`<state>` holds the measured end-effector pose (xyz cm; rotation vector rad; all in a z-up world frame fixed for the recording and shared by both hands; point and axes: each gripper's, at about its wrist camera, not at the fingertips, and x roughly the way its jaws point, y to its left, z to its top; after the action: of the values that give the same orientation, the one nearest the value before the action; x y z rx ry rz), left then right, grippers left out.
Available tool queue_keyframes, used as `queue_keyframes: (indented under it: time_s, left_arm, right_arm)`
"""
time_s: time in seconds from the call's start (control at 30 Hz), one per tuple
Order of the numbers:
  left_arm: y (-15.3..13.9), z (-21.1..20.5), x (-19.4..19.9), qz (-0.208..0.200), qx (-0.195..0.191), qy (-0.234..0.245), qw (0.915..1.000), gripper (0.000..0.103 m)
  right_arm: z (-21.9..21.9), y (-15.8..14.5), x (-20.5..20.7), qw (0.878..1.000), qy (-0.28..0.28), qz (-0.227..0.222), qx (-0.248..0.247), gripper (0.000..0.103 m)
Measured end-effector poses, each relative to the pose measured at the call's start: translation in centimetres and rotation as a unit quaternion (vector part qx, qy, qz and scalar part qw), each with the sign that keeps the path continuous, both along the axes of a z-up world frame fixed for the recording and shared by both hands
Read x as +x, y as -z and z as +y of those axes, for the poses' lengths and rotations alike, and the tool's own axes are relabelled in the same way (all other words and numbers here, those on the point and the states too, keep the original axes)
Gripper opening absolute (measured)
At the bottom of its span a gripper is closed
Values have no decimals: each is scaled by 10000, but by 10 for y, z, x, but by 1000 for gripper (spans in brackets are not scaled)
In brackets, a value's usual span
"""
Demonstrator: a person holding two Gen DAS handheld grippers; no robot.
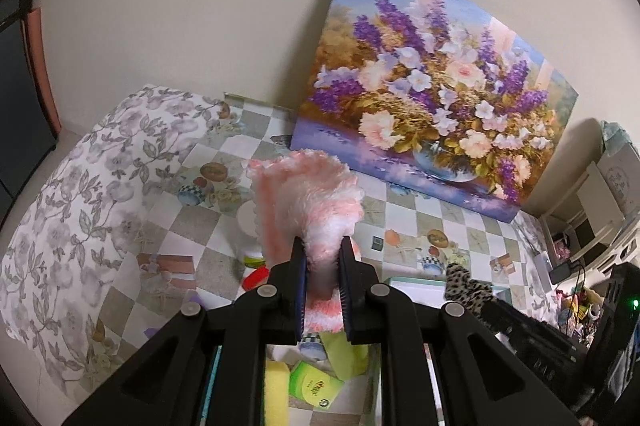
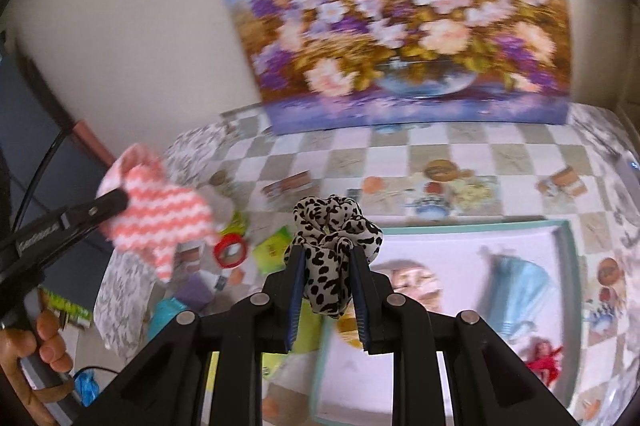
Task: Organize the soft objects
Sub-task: 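Lift the towel and scrunchie and carry both over the white tray, then lower the towel and scrunchie into the tray and open both grippers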
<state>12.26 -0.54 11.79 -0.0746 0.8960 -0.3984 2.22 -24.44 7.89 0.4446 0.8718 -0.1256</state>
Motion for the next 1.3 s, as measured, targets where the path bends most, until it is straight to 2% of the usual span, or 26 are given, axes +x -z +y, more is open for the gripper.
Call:
queue_keyframes:
  time_s: [0.13, 0.33, 0.53, 0.67, 0.8, 1.1, 1.3]
  left_arm:
    - [-2, -17, -7, -18, 28, 138, 9999, 15]
    - [-4, -60, -21, 18, 61, 599, 9982, 15]
    - [-4, -107, -45, -38, 245, 1183, 9927, 15]
    - [0, -131, -57, 14, 336, 1422, 9893, 15]
    - [4, -152, -71, 45, 426, 1652, 9853, 15]
    - [21, -193, -95, 78, 694, 2135, 9745, 15]
    - [57, -209, -96, 514, 812, 2219, 9703, 15]
  right_arm:
    - [-29, -2, -12, 9993, 369, -8, 70, 24]
    - [-67, -1, -34, 9959, 905, 65, 64, 24]
    - [-102, 7, -59, 9891, 1442, 285, -43, 24]
    - [-123, 12, -75, 9844, 1722, 351, 43, 24]
    - [-140, 15, -89, 9786, 1988, 513, -131, 24]
    - [-163, 44, -98, 9697, 2176, 1072, -293, 24]
    - [-164, 81, -91, 9671, 2046, 1507, -105, 24]
